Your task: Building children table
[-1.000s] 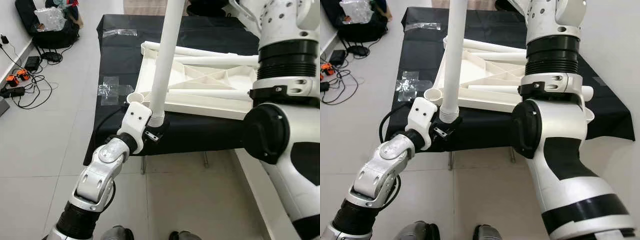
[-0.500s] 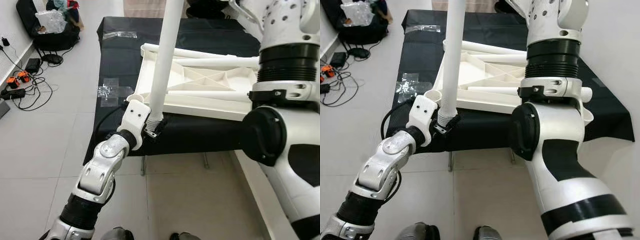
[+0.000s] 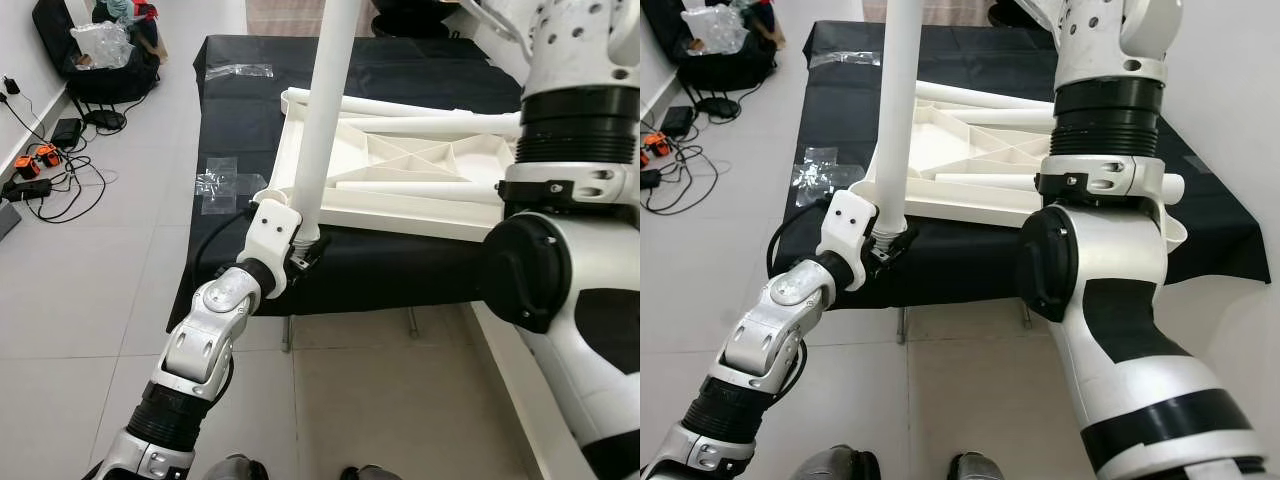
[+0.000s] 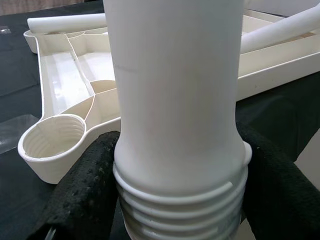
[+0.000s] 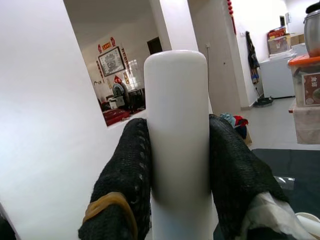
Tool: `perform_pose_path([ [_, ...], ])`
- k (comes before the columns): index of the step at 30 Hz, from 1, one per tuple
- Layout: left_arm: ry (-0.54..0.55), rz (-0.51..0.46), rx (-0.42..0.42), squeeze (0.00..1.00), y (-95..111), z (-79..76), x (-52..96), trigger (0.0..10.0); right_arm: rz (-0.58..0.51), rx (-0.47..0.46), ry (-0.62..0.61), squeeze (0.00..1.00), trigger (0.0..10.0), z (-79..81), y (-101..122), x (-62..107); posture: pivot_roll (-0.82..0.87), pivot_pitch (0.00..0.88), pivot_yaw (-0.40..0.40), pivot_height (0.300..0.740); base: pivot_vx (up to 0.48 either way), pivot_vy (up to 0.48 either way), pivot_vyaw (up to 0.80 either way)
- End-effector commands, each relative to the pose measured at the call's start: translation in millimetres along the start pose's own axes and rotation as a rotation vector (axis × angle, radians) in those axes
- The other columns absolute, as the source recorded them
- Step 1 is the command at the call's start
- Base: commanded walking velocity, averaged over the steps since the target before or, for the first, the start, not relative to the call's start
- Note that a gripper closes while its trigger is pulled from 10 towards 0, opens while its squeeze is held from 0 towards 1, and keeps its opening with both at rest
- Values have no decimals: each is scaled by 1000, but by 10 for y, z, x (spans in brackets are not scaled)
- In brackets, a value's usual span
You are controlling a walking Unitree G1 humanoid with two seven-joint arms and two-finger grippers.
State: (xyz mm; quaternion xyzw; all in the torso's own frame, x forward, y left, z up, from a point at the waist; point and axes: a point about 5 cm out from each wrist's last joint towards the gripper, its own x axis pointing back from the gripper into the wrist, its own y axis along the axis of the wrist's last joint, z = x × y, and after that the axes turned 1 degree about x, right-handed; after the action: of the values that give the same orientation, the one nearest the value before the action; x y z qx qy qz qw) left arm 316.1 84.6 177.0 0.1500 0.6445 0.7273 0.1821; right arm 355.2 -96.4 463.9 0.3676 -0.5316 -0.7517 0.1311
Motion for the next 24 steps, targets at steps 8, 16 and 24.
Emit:
perform_pose_path([
  [8,-14,1,-68,0,-20,-23,-3,10000,-10,2,0,0,10000,1,-13,41,-26,21,-54,740,0,0,0],
  [16,22,-43,-158,0,73,27,78,10000,69,-34,-79,0,10000,-160,-432,117,-18,19,-51,740,0,0,0],
  [24,38,-52,-206,0,132,120,77,10000,89,-79,-131,0,10000,-199,-674,149,-15,21,-50,740,0,0,0],
])
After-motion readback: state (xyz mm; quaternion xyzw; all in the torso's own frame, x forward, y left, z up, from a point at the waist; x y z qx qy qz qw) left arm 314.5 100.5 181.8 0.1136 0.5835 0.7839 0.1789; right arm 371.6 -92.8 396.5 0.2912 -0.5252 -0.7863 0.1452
